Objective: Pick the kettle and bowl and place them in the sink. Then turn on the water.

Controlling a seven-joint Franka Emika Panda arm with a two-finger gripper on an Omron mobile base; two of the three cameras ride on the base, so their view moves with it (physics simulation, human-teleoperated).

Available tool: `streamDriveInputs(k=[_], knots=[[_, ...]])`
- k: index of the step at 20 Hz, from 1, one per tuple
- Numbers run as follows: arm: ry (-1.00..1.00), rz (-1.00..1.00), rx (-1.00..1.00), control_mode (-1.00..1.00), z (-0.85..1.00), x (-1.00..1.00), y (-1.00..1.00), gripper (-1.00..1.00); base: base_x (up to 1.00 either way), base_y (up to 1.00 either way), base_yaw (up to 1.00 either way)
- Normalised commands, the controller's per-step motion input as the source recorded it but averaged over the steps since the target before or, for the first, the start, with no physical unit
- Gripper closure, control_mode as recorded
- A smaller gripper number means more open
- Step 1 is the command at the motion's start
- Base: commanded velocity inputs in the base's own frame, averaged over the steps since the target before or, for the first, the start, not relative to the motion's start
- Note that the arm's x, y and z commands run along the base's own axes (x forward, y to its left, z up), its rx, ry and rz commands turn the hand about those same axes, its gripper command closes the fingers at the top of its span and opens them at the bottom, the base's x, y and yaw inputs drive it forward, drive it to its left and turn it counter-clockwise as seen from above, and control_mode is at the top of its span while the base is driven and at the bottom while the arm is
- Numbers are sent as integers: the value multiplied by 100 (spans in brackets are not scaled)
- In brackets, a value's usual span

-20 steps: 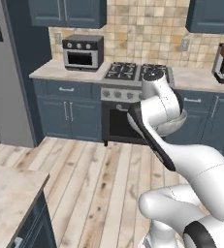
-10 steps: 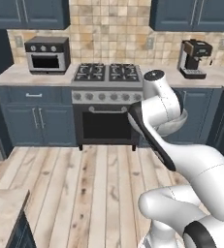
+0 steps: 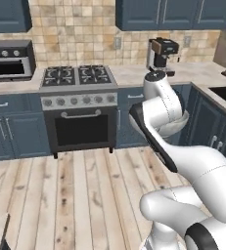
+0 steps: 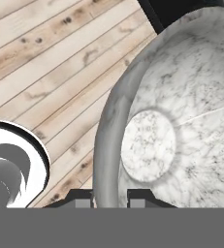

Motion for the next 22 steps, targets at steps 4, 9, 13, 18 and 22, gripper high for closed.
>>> streamDriveInputs(k=[4, 9, 13, 18, 22], knots=[[0, 0, 0, 100, 0, 0, 0, 100, 0, 0, -36], [0, 0, 0, 100, 0, 0, 0, 100, 9, 0, -33], [0, 0, 0, 100, 0, 0, 0, 100, 29, 0, -26], [0, 0, 0, 100, 0, 0, 0, 100, 44, 2, -18], [0, 0, 0, 100, 0, 0, 0, 100, 55, 5, -13]])
